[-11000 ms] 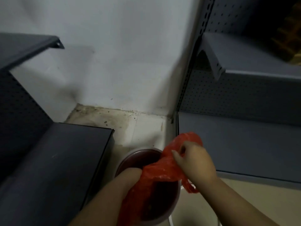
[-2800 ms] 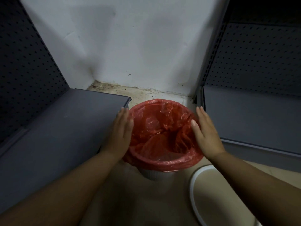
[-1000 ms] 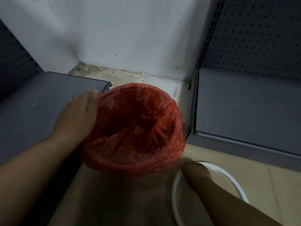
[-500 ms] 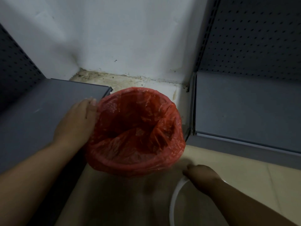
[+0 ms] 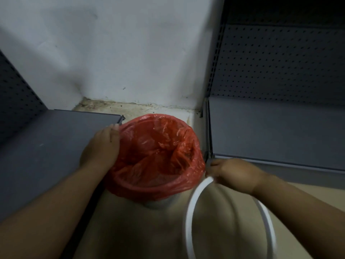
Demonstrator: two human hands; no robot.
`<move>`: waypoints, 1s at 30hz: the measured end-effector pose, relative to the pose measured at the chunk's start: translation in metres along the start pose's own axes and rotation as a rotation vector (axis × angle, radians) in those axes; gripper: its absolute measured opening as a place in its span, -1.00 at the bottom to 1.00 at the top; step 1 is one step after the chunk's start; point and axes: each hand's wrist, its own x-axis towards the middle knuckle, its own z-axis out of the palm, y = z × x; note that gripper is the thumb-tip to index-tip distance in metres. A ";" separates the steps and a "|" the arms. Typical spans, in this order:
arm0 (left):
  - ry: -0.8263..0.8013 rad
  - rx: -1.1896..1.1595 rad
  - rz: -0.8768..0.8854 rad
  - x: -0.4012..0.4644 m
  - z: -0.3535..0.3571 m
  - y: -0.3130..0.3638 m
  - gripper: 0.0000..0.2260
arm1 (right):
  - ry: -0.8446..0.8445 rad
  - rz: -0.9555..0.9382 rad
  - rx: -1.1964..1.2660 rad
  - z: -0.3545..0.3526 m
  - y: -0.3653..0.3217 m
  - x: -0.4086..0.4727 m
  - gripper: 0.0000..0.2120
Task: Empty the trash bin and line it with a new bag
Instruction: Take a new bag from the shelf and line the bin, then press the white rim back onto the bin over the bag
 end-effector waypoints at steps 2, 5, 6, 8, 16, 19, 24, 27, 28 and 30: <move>0.000 -0.020 -0.025 0.002 -0.003 -0.002 -0.49 | 0.031 0.020 0.083 -0.025 -0.012 -0.003 -0.71; 0.001 -0.044 -0.062 0.003 -0.009 -0.006 -0.48 | 0.058 0.045 0.113 -0.055 -0.024 0.001 -0.78; 0.001 -0.050 -0.078 0.003 -0.010 -0.007 -0.47 | 0.069 0.052 0.127 -0.062 -0.028 0.005 -0.81; 0.006 -0.060 -0.083 0.003 -0.013 -0.008 -0.46 | 0.103 0.071 0.159 -0.076 -0.036 0.014 -0.85; -0.156 -0.687 -0.232 0.006 -0.037 -0.021 -0.53 | 0.361 0.363 0.327 -0.098 -0.038 0.045 -0.87; -0.105 -0.828 -0.317 0.004 -0.040 -0.022 -0.57 | 0.419 0.511 0.328 -0.094 -0.037 0.056 -0.78; -0.208 -1.042 -0.375 0.009 -0.039 -0.025 -0.49 | 0.406 0.640 0.305 -0.080 -0.031 0.073 -0.79; -0.264 -1.031 -0.316 0.011 -0.029 -0.025 -0.50 | 0.411 0.678 0.319 -0.069 -0.027 0.083 -0.78; -0.278 -1.018 -0.294 0.010 -0.027 -0.022 -0.51 | 0.413 0.682 0.324 -0.065 -0.026 0.086 -0.77; -0.269 -0.981 -0.281 0.010 -0.023 -0.019 -0.51 | 0.415 0.686 0.335 -0.058 -0.024 0.090 -0.76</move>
